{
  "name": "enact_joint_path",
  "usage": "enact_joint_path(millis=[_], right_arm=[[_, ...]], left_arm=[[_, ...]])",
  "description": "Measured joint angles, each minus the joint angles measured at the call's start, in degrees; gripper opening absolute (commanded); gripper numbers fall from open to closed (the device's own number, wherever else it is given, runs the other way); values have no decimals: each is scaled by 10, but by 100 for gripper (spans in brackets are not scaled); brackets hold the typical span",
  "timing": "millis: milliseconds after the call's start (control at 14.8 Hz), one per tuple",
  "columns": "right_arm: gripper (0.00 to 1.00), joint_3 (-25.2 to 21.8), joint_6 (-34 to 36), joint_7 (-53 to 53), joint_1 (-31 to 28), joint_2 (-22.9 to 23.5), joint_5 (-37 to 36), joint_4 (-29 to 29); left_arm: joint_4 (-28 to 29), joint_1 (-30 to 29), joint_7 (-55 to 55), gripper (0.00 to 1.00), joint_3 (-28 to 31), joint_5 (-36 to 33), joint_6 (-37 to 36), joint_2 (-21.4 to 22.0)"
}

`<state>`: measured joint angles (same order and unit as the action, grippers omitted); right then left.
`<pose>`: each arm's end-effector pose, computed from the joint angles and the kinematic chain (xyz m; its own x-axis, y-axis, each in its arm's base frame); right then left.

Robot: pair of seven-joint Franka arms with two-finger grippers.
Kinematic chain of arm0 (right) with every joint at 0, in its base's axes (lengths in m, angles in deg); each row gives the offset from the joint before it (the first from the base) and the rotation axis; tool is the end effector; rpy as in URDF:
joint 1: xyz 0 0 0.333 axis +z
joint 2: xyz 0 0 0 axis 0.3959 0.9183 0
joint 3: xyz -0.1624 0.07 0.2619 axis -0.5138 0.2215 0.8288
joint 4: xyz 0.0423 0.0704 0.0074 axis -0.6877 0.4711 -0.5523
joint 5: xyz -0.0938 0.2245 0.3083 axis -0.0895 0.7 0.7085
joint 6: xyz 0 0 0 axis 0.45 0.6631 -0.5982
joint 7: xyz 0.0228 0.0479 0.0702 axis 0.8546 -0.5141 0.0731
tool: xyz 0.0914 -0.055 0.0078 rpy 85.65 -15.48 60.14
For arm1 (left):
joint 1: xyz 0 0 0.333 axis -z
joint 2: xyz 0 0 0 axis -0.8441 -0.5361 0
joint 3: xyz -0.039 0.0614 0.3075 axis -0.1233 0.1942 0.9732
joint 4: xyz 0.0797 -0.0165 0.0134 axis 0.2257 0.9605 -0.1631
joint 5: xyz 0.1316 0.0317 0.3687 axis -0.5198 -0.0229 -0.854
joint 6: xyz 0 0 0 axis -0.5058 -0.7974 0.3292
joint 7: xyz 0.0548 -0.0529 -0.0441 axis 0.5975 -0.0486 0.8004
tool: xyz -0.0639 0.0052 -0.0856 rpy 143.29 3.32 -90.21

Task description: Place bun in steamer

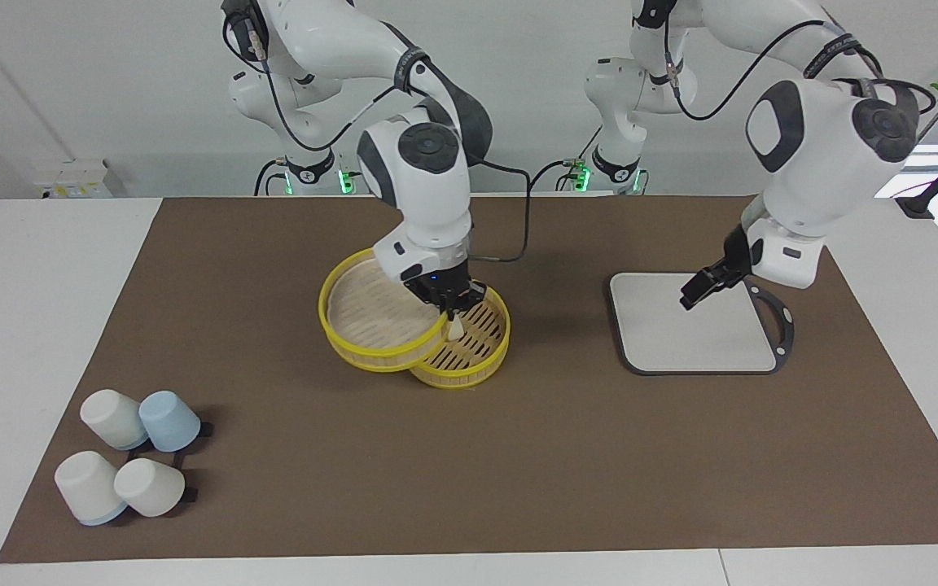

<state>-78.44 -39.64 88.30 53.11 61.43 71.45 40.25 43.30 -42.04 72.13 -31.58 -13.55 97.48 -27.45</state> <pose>0.5960 0.3693 0.4470 0.9450 -0.3269 -0.0108 -0.3270 -0.9441 -0.0405 0.6213 -0.0516 0.5425 0.9378 0.3253 -0.1214 0.3311 -0.9431 0.0302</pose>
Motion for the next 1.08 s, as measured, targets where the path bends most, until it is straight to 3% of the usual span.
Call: enact_joint_path(millis=[338, 473, 609, 744, 1082], right_arm=[[0, -1, -38, 45, 29, 32, 0, -2], [0, -1, -44, 52, 33, 41, 0, -2], [0, -1, -45, 52, 33, 45, 0, -3], [0, -1, -45, 54, 42, 47, 0, -4], [0, -2, -60, 75, 65, 53, 0, -6]], left_arm=[[14, -63, -155, 100, -1, -15, -62, 50], [49, -85, -177, 100, -6, -16, -66, 84], [80, -118, -181, 100, -49, -16, -66, 110], [94, -147, -183, 100, -90, -17, -66, 120], [111, -153, -214, 100, -99, -45, -61, 134]])
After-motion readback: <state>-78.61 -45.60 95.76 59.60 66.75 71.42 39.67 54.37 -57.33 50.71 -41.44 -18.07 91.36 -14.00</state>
